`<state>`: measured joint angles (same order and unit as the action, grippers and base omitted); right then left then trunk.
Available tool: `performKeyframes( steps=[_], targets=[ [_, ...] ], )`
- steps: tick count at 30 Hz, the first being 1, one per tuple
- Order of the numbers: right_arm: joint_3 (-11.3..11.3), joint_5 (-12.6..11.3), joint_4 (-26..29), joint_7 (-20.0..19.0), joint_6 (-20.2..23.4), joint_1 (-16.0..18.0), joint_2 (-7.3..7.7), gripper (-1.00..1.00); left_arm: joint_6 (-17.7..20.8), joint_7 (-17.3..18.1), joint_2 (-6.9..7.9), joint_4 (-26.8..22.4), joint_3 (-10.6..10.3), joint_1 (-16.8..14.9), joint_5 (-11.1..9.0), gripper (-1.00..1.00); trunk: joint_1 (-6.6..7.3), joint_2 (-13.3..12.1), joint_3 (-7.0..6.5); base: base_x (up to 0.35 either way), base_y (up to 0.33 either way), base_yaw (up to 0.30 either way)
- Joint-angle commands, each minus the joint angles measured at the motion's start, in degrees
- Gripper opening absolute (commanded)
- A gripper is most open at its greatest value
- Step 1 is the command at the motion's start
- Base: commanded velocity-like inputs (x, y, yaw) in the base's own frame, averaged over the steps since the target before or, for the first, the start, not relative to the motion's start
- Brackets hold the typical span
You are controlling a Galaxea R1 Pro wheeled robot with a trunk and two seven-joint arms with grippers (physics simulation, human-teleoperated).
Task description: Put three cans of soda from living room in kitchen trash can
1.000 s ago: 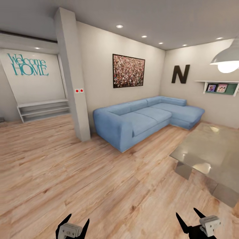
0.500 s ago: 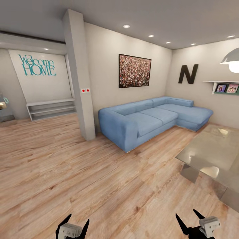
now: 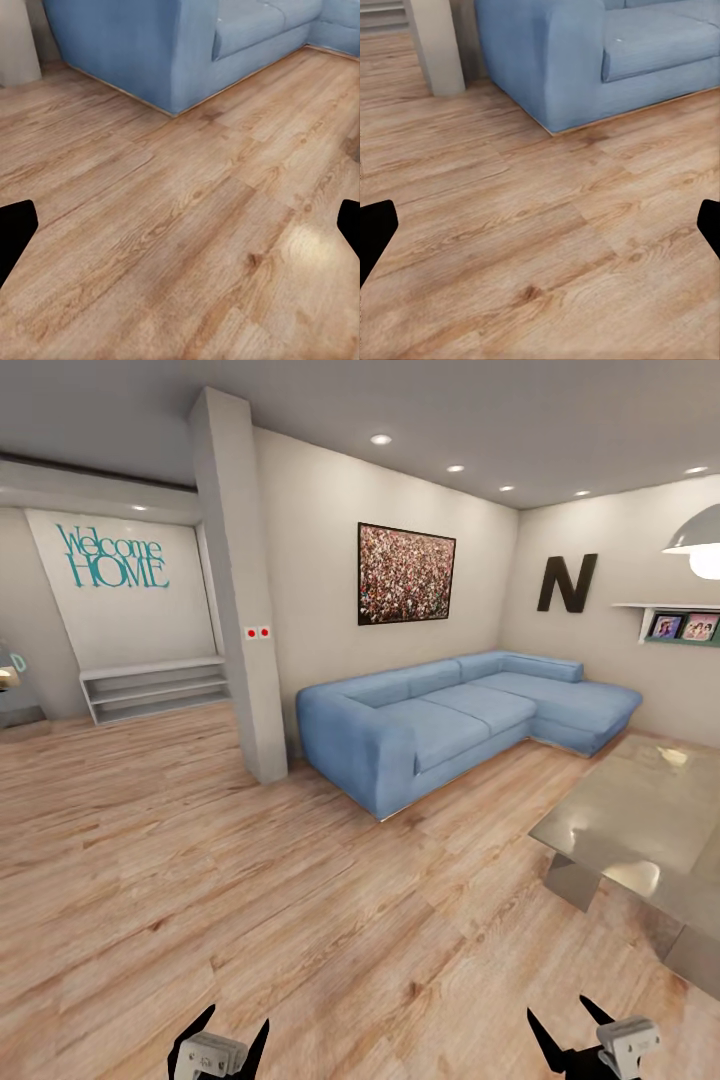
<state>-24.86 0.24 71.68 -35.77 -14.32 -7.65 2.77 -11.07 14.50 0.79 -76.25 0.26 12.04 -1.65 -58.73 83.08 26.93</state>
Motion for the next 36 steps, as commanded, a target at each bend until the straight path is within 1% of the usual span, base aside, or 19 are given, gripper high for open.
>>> performKeyframes(
  steps=[1,6,11,19,27,36],
  targets=[
    [0.01,0.02,-0.01,0.00,0.00,0.00,-0.01,1.00,0.00,0.00,0.00,-0.01,0.00,0.00,0.01,1.00,0.00,0.00,0.00,0.000,0.000,0.000],
    [0.06,-0.10,-0.15,0.02,-0.01,0.00,-0.06,1.00,0.00,0.00,0.00,0.03,0.00,-0.01,0.05,1.00,0.00,0.00,0.00,0.000,0.000,0.000],
    [0.08,0.10,-0.48,0.04,-0.01,0.00,-0.88,1.00,0.00,0.00,0.00,0.05,0.00,0.00,0.05,1.00,0.00,0.00,0.00,0.000,0.000,0.087],
    [0.13,0.26,-0.93,0.02,-0.01,0.00,-1.39,1.00,0.00,0.00,0.00,0.05,0.00,0.00,0.06,1.00,0.00,0.00,0.00,0.000,0.000,0.217],
    [0.16,0.28,-1.67,0.10,-0.13,0.00,-1.45,1.00,0.00,0.00,0.00,0.10,0.00,0.00,0.07,1.00,0.00,0.00,0.00,0.000,0.000,0.244],
    [0.21,0.34,-1.87,1.22,-0.26,0.00,-1.45,1.00,0.00,0.00,0.00,0.18,0.00,0.00,0.07,1.00,0.00,0.00,0.00,0.000,0.000,0.246]
  ],
)
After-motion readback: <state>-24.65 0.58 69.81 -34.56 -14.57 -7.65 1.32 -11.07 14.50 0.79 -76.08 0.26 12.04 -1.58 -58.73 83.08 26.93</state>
